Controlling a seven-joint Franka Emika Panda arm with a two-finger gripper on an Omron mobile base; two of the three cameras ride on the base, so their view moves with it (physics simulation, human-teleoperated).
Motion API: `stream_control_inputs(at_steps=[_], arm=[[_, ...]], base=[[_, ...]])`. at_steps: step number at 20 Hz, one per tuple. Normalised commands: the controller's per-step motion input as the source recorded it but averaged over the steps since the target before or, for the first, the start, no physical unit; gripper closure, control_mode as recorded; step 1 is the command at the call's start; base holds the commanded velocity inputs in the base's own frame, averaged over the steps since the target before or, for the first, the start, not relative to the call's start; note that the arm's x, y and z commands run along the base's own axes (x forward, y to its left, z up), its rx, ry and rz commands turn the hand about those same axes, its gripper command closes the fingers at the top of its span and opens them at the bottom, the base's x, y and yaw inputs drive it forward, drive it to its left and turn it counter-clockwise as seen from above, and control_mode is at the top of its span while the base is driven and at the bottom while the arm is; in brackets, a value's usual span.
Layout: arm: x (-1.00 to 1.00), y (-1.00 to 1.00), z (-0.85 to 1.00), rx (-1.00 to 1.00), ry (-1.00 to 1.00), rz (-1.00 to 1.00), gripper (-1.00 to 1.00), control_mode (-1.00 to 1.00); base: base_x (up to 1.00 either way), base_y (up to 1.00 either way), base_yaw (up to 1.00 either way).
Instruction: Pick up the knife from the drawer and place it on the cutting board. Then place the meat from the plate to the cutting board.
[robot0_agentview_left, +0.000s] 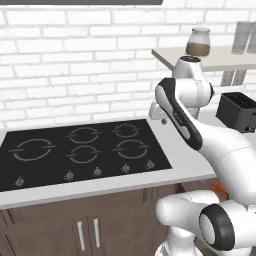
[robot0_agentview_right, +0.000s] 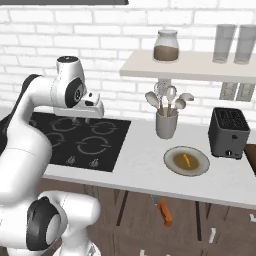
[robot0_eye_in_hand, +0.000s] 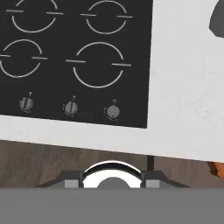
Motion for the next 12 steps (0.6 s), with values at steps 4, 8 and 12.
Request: stream_control_inputs(at_steps=[4,8,12], arm=[[-0.24,-0.12,0.0,0.0,0.0,-0.01,-1.0,-1.0],[-0.77,-0.38,-0.21,0.0,0.0,-0.04,-1.0,-1.0],[-0.6,-0.07,-0.31,0.0,0.0,0.0,-1.0,-1.0]], base=[[0.0,0.0,0.0],[0.0,0.0,0.0],[0.0,0.0,0.0]])
